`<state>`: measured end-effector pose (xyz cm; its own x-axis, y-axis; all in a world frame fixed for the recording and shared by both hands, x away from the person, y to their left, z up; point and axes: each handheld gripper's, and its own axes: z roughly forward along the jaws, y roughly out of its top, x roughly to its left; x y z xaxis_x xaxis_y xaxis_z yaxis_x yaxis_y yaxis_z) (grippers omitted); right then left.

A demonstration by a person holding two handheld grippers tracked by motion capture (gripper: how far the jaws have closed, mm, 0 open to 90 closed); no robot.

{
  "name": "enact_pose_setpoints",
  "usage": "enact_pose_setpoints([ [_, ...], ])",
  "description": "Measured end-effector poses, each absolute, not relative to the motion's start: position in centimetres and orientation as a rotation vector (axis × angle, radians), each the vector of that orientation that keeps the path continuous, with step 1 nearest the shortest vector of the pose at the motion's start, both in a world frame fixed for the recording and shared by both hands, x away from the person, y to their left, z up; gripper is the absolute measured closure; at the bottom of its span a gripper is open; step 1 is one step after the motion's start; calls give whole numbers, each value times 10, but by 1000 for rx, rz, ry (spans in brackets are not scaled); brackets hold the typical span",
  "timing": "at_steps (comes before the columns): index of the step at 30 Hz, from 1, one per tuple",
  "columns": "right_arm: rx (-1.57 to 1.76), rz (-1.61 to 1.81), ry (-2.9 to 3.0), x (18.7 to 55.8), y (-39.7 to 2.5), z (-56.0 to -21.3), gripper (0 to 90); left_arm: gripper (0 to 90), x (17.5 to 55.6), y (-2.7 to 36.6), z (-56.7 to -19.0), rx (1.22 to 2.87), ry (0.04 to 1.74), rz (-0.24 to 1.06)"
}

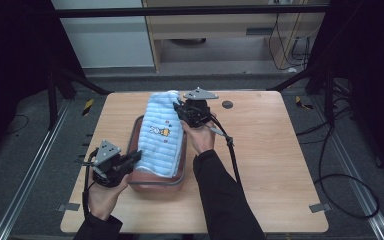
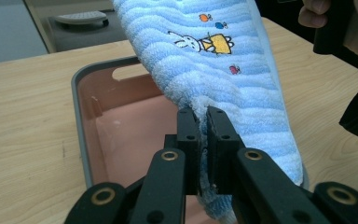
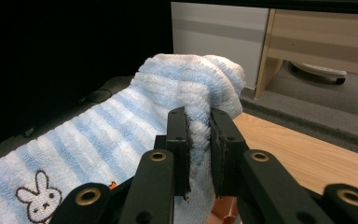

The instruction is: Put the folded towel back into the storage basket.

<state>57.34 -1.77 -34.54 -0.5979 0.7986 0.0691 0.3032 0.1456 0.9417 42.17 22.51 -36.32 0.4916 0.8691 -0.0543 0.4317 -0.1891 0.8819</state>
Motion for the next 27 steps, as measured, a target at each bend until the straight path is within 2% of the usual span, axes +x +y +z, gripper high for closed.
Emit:
enact_pose_setpoints([
  [14, 1077, 1411, 2015, 585, -8, -371, 797, 850, 432, 226, -387, 1864, 1152, 563],
  [27, 1116, 1375, 2051, 586, -7, -396, 797, 850, 436, 221, -403, 1929, 1160, 589],
])
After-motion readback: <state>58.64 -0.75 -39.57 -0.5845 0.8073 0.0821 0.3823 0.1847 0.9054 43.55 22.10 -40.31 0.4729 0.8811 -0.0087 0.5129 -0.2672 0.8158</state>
